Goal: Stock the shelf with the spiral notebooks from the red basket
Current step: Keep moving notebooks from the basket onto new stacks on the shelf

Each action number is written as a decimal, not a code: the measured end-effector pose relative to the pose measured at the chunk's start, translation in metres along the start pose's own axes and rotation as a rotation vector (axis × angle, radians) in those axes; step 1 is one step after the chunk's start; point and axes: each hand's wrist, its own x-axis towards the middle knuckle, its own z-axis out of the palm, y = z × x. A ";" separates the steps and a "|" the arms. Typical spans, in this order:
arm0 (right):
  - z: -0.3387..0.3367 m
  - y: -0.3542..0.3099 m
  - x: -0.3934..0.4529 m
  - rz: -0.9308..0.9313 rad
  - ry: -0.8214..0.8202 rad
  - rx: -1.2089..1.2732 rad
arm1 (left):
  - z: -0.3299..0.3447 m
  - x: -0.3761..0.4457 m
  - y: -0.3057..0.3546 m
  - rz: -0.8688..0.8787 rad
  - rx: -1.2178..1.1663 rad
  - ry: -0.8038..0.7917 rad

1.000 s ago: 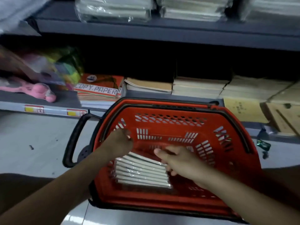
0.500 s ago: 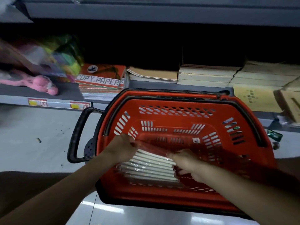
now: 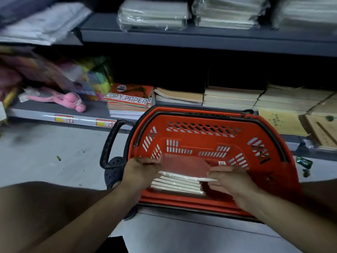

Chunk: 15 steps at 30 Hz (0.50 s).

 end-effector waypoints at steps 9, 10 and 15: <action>-0.034 -0.053 -0.091 -0.225 -0.126 0.280 | -0.048 -0.050 0.035 -0.156 -0.566 -0.518; -0.036 -0.058 -0.101 -0.267 -0.164 0.269 | -0.055 -0.057 0.039 -0.100 -0.570 -0.560; -0.029 -0.081 -0.135 -0.540 -0.256 0.246 | -0.083 -0.086 0.058 0.194 -0.435 -0.631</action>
